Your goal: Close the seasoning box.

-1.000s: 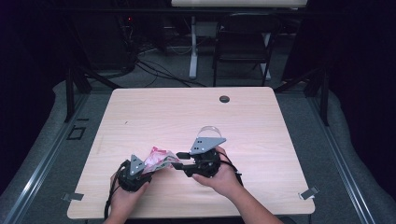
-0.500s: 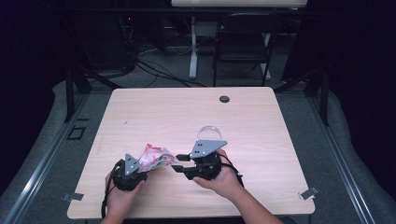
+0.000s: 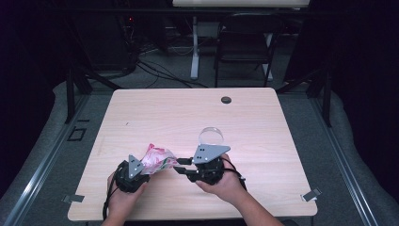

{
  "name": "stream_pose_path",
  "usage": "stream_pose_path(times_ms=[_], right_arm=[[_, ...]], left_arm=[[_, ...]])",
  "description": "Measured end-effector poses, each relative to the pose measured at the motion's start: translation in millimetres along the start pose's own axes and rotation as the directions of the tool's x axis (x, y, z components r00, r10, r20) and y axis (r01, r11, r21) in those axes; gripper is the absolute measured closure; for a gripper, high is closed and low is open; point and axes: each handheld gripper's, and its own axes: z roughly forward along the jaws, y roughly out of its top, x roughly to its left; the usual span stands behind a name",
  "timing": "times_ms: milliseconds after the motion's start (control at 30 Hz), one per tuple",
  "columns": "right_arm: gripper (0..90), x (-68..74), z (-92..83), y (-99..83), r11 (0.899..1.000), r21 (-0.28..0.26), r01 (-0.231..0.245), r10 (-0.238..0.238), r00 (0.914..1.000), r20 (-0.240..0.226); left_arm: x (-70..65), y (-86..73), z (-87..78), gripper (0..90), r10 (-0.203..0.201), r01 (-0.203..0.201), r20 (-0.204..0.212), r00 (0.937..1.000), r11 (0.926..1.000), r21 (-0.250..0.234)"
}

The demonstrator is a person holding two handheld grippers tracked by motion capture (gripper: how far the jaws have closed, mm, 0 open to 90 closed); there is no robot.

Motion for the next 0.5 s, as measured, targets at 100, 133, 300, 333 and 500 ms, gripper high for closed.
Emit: stream_pose_path(times_ms=[100,133,300,333,500], right_arm=[[71.8,2.2,0.1,-0.9,1.0,-0.002,0.011,-0.011,0.9999,0.008],[71.8,2.9,0.4,-1.5,1.0,0.0,0.012,-0.012,0.9999,0.01],[72.1,4.8,1.3,-4.5,1.0,0.017,0.02,-0.02,0.9997,0.011],[72.4,5.1,1.2,-5.3,1.0,0.018,0.022,-0.023,0.9997,0.011],[74.3,5.7,-0.7,-7.5,0.999,0.028,0.022,-0.022,0.9995,0.022]], left_arm=[[-3.4,2.1,1.0,59.8,0.021,-0.021,0.009,0.9997,0.9998,-0.001],[-5.0,2.9,1.4,59.8,0.021,-0.021,0.013,0.9997,0.9998,-0.003],[-10.1,7.0,3.6,59.8,0.046,-0.046,0.028,0.9985,0.9989,-0.012],[-11.5,7.9,4.1,59.8,0.054,-0.054,0.033,0.998,0.9985,-0.009],[-14.9,10.8,7.2,59.9,0.072,-0.072,0.048,0.9962,0.9974,-0.008]])
